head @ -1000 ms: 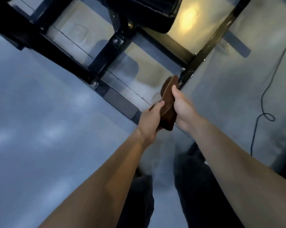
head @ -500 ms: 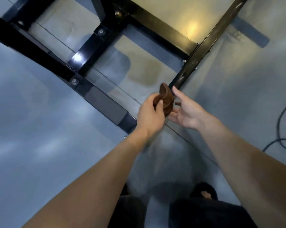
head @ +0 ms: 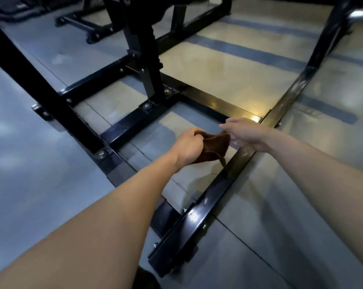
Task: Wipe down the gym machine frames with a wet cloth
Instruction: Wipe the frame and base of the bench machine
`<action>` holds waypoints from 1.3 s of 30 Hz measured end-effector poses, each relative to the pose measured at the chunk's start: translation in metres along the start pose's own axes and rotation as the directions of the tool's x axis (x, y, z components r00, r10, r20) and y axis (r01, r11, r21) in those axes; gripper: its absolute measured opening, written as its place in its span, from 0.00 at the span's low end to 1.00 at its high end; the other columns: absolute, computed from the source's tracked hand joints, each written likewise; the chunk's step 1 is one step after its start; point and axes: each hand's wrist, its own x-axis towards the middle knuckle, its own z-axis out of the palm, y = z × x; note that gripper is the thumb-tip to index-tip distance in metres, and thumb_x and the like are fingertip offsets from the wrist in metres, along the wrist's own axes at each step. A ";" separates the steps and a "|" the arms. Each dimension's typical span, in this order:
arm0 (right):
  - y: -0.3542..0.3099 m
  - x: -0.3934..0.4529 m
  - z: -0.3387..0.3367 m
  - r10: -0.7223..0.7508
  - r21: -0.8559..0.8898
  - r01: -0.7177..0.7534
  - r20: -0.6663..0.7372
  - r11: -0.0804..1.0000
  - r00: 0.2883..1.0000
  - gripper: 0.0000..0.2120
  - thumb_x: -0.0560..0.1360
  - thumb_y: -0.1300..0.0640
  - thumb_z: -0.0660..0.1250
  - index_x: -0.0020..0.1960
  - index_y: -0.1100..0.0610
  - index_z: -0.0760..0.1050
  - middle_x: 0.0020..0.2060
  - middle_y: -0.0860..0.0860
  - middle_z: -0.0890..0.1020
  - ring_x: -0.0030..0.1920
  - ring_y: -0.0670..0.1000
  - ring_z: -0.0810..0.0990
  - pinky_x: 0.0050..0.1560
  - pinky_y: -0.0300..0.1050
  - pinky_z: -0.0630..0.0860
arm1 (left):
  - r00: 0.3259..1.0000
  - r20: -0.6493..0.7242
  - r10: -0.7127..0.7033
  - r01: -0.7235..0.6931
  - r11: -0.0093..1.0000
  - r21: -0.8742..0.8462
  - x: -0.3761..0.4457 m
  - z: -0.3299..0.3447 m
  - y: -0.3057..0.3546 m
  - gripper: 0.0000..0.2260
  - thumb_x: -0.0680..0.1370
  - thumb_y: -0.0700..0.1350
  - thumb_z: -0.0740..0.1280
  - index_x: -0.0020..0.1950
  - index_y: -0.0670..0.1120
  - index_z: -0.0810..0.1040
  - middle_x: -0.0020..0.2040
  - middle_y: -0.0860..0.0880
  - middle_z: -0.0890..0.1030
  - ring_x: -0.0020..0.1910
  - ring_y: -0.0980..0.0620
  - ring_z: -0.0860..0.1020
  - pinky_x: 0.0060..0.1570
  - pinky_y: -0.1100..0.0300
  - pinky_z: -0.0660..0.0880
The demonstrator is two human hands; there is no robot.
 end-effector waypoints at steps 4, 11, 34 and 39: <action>-0.020 -0.016 -0.003 -0.130 -0.090 0.124 -0.074 0.988 0.989 0.16 0.85 0.51 0.63 0.72 0.49 0.77 0.66 0.47 0.78 0.65 0.48 0.73 0.67 0.46 0.73 | 0.993 -0.121 -0.012 -0.012 0.981 -0.195 -0.011 -0.013 0.020 0.12 0.83 0.38 0.55 0.54 0.50 0.77 0.46 0.51 0.80 0.46 0.53 0.79 0.39 0.65 0.75; -0.024 -0.016 -0.022 -0.218 -0.066 0.211 -0.110 0.975 0.970 0.29 0.75 0.62 0.65 0.75 0.49 0.72 0.65 0.48 0.78 0.60 0.49 0.76 0.63 0.45 0.72 | 0.982 -0.188 0.009 -0.090 0.900 -0.426 -0.014 -0.023 0.060 0.16 0.77 0.38 0.56 0.54 0.41 0.83 0.50 0.37 0.83 0.49 0.39 0.82 0.50 0.51 0.82; -0.022 -0.045 -0.032 -0.141 0.000 0.142 -0.098 0.990 0.985 0.12 0.84 0.52 0.60 0.59 0.55 0.79 0.49 0.52 0.86 0.46 0.53 0.83 0.54 0.56 0.80 | 0.997 -0.040 0.065 -0.073 0.964 -0.254 0.025 -0.029 0.023 0.10 0.87 0.48 0.55 0.66 0.53 0.71 0.59 0.46 0.81 0.56 0.46 0.82 0.52 0.48 0.82; -0.029 -0.054 -0.028 -0.253 0.020 0.259 -0.156 0.966 0.955 0.10 0.86 0.50 0.62 0.54 0.53 0.80 0.43 0.49 0.86 0.41 0.50 0.86 0.38 0.43 0.80 | 0.986 -0.145 -0.082 0.020 0.922 -0.387 0.028 -0.036 0.024 0.10 0.86 0.50 0.60 0.66 0.52 0.72 0.54 0.48 0.80 0.47 0.50 0.79 0.42 0.55 0.80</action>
